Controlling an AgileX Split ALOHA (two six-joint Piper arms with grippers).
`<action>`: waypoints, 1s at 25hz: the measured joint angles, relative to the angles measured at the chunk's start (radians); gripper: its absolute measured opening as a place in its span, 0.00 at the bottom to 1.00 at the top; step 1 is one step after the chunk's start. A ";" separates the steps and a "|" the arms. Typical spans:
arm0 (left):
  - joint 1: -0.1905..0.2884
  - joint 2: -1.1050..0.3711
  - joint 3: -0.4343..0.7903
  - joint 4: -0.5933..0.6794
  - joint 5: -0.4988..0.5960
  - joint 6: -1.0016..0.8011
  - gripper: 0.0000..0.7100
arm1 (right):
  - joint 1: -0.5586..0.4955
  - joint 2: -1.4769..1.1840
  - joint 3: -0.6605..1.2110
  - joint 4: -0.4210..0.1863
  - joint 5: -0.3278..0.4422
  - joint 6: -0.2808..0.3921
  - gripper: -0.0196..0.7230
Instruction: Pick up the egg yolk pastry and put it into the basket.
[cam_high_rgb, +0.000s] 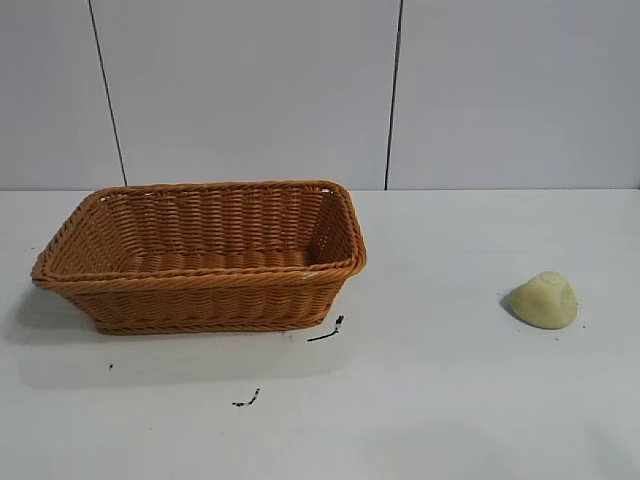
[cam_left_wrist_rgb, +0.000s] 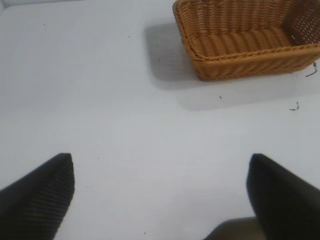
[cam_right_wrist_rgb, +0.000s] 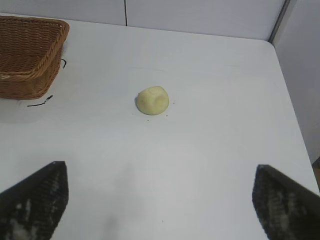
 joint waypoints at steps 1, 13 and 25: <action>0.000 0.000 0.000 0.000 0.000 0.000 0.98 | 0.000 0.000 0.000 0.000 0.000 0.000 0.96; 0.000 0.000 0.000 0.000 0.000 0.000 0.98 | 0.000 0.000 0.000 0.000 0.000 0.000 0.96; 0.000 0.000 0.000 0.000 0.000 0.000 0.98 | 0.000 0.567 -0.240 0.000 -0.002 0.000 0.96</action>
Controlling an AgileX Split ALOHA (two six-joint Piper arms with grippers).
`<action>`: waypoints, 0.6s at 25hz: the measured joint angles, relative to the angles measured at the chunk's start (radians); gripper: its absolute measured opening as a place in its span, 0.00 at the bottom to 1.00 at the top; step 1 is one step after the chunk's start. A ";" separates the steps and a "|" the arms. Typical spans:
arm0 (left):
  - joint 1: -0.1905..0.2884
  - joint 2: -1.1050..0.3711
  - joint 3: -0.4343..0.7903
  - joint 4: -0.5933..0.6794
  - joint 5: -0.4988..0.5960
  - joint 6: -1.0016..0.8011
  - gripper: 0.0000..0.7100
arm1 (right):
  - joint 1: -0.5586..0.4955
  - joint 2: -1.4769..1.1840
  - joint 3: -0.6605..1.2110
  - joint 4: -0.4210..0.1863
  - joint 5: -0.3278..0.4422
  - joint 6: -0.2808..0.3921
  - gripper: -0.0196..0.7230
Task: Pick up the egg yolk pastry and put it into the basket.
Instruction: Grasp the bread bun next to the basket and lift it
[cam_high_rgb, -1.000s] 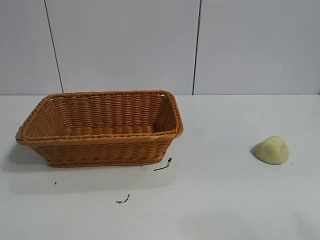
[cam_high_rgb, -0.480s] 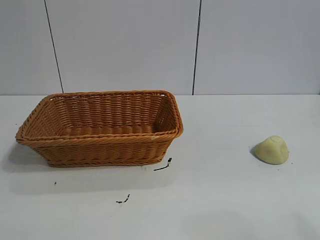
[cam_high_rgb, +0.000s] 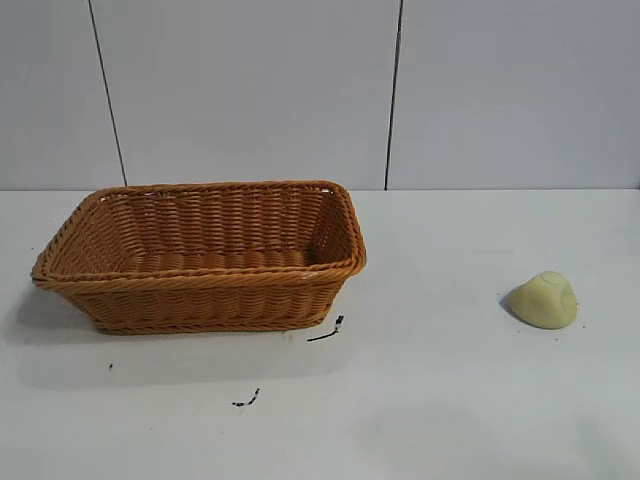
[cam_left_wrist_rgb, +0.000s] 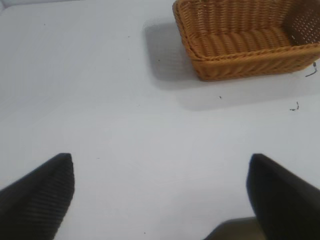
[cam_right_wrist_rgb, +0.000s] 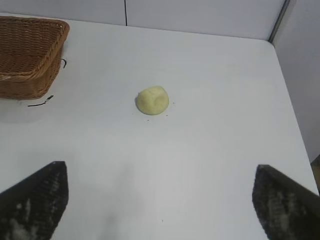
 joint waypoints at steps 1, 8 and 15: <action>0.000 0.000 0.000 0.000 0.000 0.000 0.98 | 0.000 0.069 -0.027 0.000 0.000 0.000 0.96; 0.000 0.000 0.000 0.000 0.000 0.000 0.98 | 0.000 0.519 -0.247 0.000 -0.003 0.000 0.96; 0.000 0.000 0.000 0.000 0.000 0.000 0.98 | 0.000 0.907 -0.446 0.002 -0.003 0.000 0.96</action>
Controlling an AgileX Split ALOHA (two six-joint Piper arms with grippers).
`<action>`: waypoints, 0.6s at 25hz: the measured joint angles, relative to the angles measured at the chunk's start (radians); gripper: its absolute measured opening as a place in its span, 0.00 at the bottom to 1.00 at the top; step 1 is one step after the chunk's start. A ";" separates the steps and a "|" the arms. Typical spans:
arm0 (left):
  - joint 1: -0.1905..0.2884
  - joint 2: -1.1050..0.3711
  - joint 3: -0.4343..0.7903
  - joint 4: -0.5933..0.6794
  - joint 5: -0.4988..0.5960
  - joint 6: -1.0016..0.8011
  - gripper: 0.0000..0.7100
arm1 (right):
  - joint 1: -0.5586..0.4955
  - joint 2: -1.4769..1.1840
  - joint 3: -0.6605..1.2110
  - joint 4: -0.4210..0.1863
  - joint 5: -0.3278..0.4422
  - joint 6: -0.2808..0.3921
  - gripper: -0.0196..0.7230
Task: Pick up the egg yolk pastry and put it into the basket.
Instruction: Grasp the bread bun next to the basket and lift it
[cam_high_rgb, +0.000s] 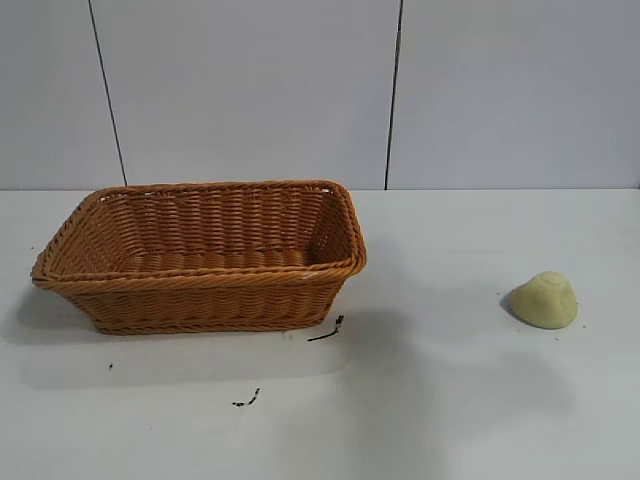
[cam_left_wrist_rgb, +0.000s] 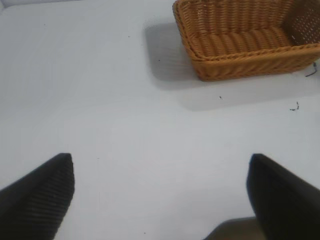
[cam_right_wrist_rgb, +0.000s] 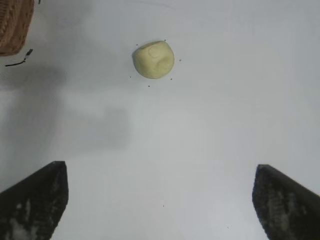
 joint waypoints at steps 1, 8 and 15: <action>0.000 0.000 0.000 0.000 0.000 0.000 0.98 | 0.000 0.049 -0.027 0.003 0.000 0.000 0.96; 0.000 0.000 0.000 0.000 0.000 0.000 0.98 | 0.000 0.299 -0.135 0.007 -0.066 -0.001 0.96; 0.000 0.000 0.000 0.000 0.000 0.000 0.98 | 0.000 0.474 -0.144 0.008 -0.168 -0.001 0.96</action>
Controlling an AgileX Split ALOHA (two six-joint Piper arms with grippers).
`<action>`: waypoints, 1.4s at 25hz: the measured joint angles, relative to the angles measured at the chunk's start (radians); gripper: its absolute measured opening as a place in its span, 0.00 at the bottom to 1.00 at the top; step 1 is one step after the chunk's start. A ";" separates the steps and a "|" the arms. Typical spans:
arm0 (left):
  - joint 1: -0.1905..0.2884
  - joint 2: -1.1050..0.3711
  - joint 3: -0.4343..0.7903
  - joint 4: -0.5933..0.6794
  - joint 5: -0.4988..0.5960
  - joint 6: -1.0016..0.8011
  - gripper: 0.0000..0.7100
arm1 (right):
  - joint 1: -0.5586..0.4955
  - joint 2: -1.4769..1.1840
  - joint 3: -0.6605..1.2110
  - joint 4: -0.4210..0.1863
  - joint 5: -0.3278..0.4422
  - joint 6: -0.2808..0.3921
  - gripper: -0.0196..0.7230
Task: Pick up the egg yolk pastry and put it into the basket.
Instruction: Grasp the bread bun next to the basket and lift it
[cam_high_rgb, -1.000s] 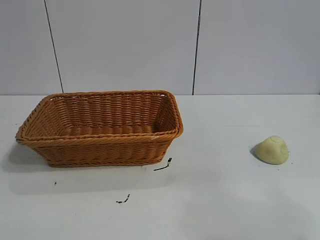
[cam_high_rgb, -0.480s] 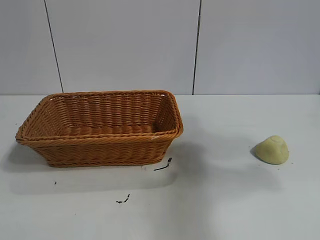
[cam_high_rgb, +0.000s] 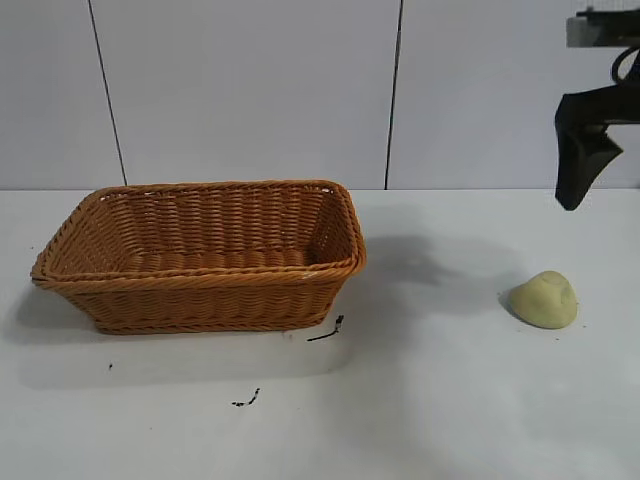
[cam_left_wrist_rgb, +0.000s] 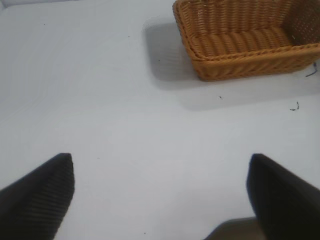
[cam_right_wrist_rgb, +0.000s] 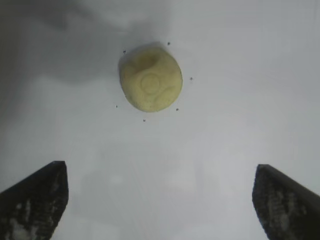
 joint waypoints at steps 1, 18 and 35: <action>0.000 0.000 0.000 0.000 0.000 0.000 0.98 | 0.000 0.018 0.000 0.000 -0.013 0.000 0.96; 0.000 0.000 0.000 0.000 0.000 0.000 0.98 | 0.000 0.159 -0.003 0.021 -0.164 -0.015 0.96; 0.000 0.000 0.000 0.000 0.000 0.000 0.98 | 0.023 0.161 -0.004 0.066 -0.171 -0.019 0.34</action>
